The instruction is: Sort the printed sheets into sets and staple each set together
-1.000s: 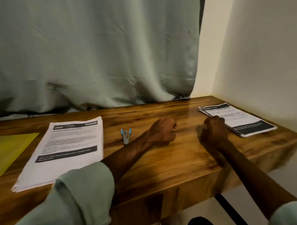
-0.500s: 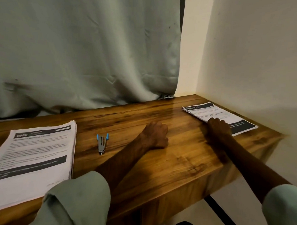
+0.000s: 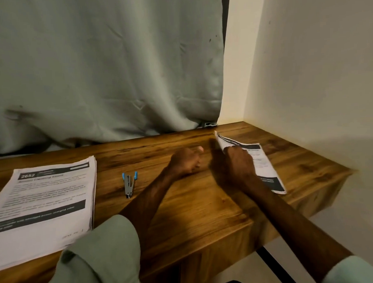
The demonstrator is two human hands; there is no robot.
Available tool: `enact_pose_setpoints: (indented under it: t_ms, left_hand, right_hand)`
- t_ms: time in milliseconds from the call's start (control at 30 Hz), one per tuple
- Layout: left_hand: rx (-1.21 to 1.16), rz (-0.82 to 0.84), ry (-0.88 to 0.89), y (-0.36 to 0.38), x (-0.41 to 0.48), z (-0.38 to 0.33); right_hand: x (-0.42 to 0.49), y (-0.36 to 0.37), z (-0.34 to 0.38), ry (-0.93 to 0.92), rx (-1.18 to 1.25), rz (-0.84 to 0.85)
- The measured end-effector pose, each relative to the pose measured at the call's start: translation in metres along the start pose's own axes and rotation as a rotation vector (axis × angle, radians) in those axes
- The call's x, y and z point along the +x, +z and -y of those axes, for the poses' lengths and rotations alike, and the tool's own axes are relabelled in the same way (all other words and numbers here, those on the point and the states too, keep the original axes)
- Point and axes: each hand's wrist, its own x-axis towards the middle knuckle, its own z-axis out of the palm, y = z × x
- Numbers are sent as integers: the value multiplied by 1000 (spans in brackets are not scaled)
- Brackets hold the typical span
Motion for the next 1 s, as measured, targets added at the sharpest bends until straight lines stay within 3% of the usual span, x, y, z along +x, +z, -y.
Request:
enact_pose_setpoints:
  t_ms: [100,200,300,400,467,533,600,667,700,733,800,1000]
  left_hand:
    - [-510,82,-288,-14,8,8]
    - [-646,144,-327,-28,6,22]
    - [-613,19,-282,-36,4,45]
    - [-508,-108,-186,-47,-1,60]
    - [-451,-176,-78,-62,-12,58]
    - [-412,-216,25,-80,-22,54]
    - [-434,-236,111,-96,-29,50]
    - [-469,-240,158,-112,-35,44]
    - [-486,-229,182,-118,-37,40]
    - [-499,-225,212,-125,-39,36]
    - [-535,-233,263,-135,-44,27]
    - [-617,-290,343,-152,-58,6]
  right_hand:
    - [-18,11,31,-121,112,-19]
    - [-40,25,59,-226,148,-23]
    - [-54,35,78,-299,287,51]
    - [-53,32,80,-212,590,169]
    - [-44,34,68,-125,675,22]
    - [-29,38,51,-46,553,-171]
    - [-15,37,38,111,496,-183]
    - [-5,27,36,254,716,-118]
    - [-2,22,36,285,947,-88]
    - [-1,15,41,301,1191,-37]
    - [3,10,45,266,1438,35]
    - [22,2,58,94,1307,-138]
